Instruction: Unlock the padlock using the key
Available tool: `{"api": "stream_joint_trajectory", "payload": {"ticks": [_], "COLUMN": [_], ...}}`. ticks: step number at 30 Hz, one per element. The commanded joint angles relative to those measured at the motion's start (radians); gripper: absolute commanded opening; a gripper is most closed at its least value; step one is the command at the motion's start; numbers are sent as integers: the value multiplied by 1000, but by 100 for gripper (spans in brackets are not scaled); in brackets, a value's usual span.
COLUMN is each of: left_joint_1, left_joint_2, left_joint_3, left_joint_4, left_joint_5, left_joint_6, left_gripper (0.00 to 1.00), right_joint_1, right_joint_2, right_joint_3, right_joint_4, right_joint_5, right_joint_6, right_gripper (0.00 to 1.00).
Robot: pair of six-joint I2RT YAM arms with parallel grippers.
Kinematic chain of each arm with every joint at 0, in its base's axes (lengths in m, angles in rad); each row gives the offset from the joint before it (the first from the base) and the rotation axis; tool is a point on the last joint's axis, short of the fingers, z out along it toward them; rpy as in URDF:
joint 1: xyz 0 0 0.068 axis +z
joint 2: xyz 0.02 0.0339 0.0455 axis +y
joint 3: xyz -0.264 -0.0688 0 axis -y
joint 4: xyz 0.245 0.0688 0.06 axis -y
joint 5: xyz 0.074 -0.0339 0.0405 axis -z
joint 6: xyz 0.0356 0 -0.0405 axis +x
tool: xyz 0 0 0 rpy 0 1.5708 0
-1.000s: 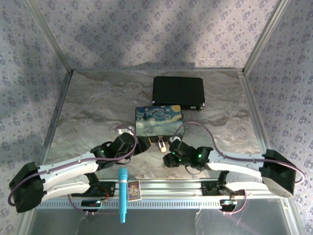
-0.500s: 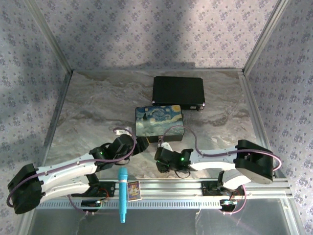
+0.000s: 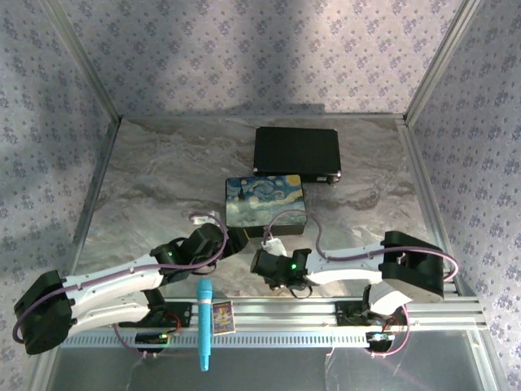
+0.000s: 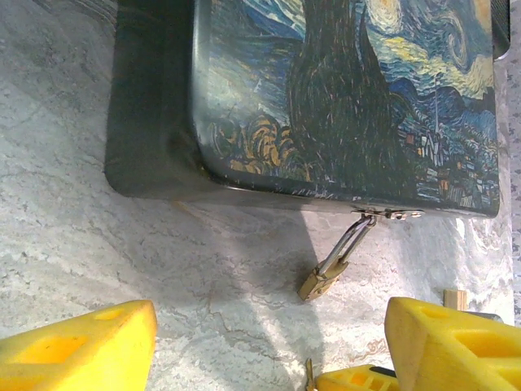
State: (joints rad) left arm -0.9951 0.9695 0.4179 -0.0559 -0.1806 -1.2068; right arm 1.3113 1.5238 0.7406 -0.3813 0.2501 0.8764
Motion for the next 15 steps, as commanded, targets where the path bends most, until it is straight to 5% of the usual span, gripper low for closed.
{"api": "stream_joint_trajectory", "payload": {"ticks": [1, 11, 15], "left_joint_1": [-7, -10, -14], "left_joint_2": [2, 26, 73], "left_joint_3": [4, 1, 6], "left_joint_4": [4, 63, 120], "left_joint_5": [-20, -5, 22], "left_joint_6": [-24, -28, -33], "left_gripper": [74, 73, 72], "right_joint_1": [24, -17, -70], "right_joint_2": [53, -11, -97], "right_joint_3": [31, -55, -115], "right_joint_4": [-43, 47, 81], "right_joint_5": [-11, -82, -109], "right_joint_6": [35, 16, -35], "right_gripper": [21, 1, 0]}}
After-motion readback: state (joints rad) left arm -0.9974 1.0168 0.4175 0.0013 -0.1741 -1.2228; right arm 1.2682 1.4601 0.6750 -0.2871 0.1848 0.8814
